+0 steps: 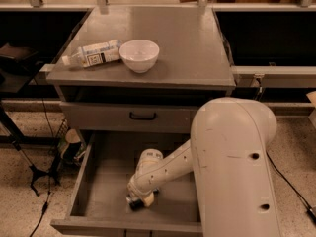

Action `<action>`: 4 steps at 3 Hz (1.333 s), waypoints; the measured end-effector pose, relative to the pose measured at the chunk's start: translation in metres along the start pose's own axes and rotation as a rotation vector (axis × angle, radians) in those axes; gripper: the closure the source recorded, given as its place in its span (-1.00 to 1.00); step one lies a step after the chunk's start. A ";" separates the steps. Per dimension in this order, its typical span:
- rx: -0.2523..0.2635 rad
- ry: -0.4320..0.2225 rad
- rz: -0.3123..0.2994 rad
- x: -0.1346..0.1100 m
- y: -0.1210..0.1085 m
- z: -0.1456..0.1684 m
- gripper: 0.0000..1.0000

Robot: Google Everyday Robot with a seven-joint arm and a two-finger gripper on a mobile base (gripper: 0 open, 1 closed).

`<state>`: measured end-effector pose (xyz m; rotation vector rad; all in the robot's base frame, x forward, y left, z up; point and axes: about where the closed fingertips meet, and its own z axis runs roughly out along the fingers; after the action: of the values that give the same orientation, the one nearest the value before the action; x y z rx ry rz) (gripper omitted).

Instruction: Pick redbull can from middle drawer and place on counter

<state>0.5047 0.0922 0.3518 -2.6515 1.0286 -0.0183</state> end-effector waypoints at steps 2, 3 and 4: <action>0.004 0.015 0.054 0.009 0.009 -0.059 0.99; 0.039 0.069 0.087 0.039 0.002 -0.146 1.00; 0.076 0.108 0.148 0.072 -0.020 -0.245 1.00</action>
Offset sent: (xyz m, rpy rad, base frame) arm -0.0110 -0.0809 0.1522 0.0077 0.0352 -0.1780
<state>0.5427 -0.0075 0.5843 -2.5231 1.2312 -0.1669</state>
